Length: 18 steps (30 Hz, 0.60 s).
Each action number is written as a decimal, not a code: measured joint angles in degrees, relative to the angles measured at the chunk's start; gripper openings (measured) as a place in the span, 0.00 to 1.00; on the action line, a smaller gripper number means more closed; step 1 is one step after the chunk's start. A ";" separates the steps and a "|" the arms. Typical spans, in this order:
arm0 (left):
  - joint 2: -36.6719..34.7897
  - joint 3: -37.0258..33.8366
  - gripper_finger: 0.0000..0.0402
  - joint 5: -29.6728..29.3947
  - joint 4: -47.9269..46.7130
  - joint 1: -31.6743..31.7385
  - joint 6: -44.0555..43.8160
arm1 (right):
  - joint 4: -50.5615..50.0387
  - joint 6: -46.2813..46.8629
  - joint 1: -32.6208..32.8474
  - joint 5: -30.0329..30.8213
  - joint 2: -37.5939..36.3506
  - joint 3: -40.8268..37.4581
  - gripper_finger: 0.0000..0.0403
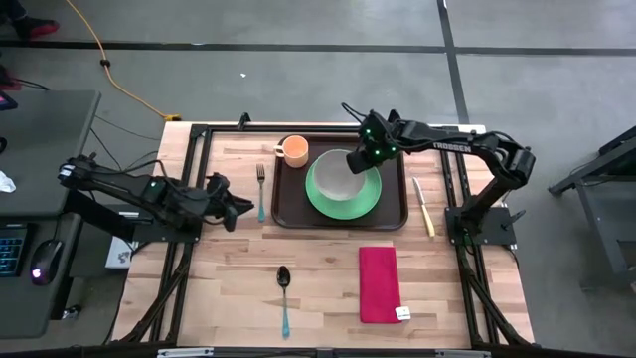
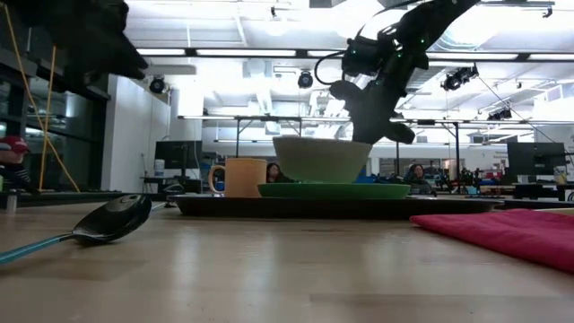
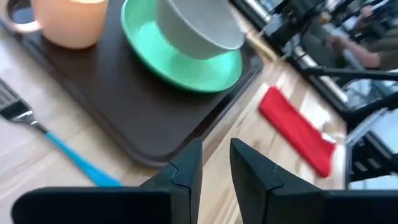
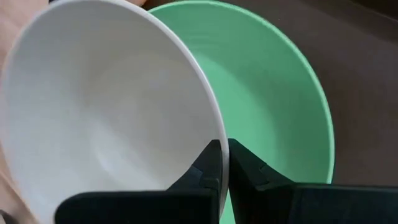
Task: Set up tray
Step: Put the gray bowl on top of the green plate on the brown tray
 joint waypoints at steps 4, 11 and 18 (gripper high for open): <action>-2.75 -1.23 0.28 0.83 0.15 0.02 1.29 | -0.49 0.84 -0.62 0.05 0.07 0.02 0.00; -5.12 -2.93 0.28 1.24 1.86 0.02 3.97 | -1.59 1.13 -0.96 0.30 0.09 0.02 0.00; -5.81 -6.89 0.28 2.09 8.96 0.02 6.95 | -1.82 2.16 -0.99 0.38 0.09 0.02 0.00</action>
